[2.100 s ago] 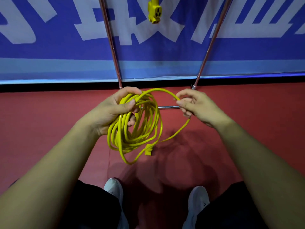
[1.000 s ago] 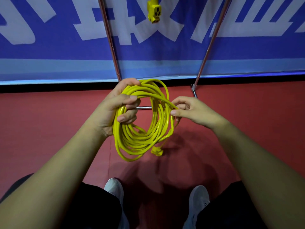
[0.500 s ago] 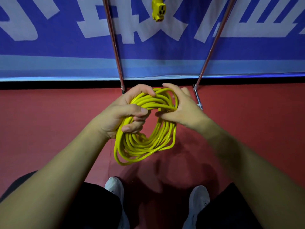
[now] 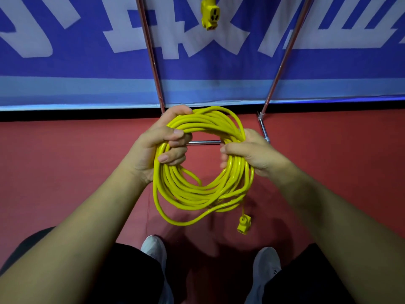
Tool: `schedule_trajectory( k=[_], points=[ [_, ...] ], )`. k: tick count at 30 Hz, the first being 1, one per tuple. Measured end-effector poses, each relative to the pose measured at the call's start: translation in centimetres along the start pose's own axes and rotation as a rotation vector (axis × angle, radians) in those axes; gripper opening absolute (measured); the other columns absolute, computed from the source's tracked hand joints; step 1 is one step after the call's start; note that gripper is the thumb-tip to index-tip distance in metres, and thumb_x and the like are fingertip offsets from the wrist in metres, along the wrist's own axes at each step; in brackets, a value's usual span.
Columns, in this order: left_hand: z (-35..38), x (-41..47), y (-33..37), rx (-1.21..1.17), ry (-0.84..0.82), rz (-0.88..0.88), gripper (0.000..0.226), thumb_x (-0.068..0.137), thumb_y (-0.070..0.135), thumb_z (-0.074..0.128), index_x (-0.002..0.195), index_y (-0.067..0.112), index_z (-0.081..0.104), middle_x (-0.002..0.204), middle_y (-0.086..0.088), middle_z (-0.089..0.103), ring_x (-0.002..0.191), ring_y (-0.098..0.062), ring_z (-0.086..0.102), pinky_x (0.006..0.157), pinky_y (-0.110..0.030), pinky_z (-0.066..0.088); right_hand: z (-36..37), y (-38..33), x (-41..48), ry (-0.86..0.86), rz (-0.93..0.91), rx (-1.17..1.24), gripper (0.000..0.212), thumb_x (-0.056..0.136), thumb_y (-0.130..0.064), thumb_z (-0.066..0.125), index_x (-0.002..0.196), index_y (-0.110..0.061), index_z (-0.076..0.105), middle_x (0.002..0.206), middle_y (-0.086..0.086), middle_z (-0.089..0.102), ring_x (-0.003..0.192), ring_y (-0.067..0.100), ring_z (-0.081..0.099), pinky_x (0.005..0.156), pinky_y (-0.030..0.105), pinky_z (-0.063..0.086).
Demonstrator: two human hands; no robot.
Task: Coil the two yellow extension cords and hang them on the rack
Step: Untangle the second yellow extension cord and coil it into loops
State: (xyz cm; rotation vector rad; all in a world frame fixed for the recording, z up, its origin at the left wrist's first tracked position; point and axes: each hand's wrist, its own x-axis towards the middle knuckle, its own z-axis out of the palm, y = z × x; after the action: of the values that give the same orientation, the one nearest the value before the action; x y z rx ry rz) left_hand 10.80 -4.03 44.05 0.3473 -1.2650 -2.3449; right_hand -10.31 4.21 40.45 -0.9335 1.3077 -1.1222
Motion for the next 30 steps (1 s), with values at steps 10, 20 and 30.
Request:
schedule_trajectory(
  k=[10, 20, 30],
  points=[
    [-0.3, 0.1, 0.4, 0.444, 0.001, 0.007, 0.064, 0.073, 0.010, 0.065, 0.132, 0.012, 0.040, 0.080, -0.013, 0.055, 0.057, -0.031, 0.059, 0.057, -0.036, 0.053, -1.3, -4.6, -1.9, 0.184, -0.111, -0.412, 0.022, 0.074, 0.007, 0.053, 0.057, -0.007, 0.050, 0.045, 0.014, 0.048, 0.042, 0.029, 0.058, 0.045, 0.032, 0.046],
    [-0.7, 0.2, 0.1, 0.997, 0.081, -0.027, 0.054, 0.069, 0.023, 0.080, 0.115, 0.026, 0.053, 0.079, 0.002, 0.065, 0.070, -0.016, 0.062, 0.068, -0.034, 0.054, -0.8, -5.4, -2.1, 0.186, -0.193, -0.708, 0.011, 0.074, 0.002, 0.058, 0.069, -0.001, 0.049, 0.048, 0.005, 0.052, 0.043, 0.024, 0.063, 0.040, 0.038, 0.049],
    [1.4, 1.6, -1.2, 1.330, 0.228, 0.209, 0.038, 0.066, 0.035, 0.074, 0.096, 0.016, 0.062, 0.070, 0.001, 0.065, 0.064, -0.017, 0.061, 0.066, -0.040, 0.051, 0.5, -5.2, -1.9, 0.126, -0.326, -0.931, 0.019, 0.067, -0.008, 0.062, 0.061, -0.015, 0.045, 0.055, 0.000, 0.050, 0.056, 0.014, 0.043, 0.053, 0.038, 0.042]
  ],
)
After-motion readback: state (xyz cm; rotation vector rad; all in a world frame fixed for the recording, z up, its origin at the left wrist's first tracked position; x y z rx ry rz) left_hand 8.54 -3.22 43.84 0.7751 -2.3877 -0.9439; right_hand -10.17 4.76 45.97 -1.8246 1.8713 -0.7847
